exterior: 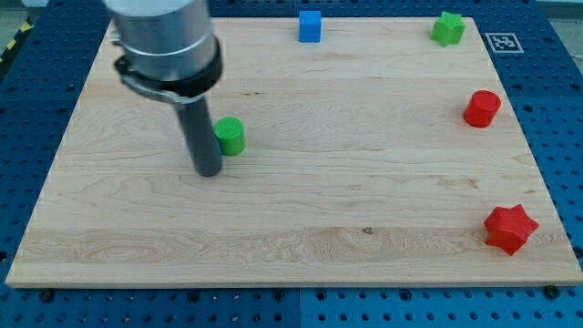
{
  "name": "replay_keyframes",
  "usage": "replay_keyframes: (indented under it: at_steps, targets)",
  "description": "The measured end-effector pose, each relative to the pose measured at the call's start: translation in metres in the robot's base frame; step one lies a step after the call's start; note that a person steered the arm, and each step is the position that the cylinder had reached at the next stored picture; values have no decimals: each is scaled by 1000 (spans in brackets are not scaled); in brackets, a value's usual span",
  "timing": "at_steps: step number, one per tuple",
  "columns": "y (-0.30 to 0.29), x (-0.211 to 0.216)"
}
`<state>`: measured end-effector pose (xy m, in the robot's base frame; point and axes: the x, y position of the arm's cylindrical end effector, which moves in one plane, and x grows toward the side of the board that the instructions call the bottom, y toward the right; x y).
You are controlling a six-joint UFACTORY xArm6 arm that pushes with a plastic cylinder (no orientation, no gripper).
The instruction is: Move red star to left bit
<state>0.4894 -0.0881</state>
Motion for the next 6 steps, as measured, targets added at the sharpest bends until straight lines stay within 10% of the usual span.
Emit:
replay_keyframes:
  at_steps: [3, 6]
  targets:
    - [303, 29]
    - [339, 84]
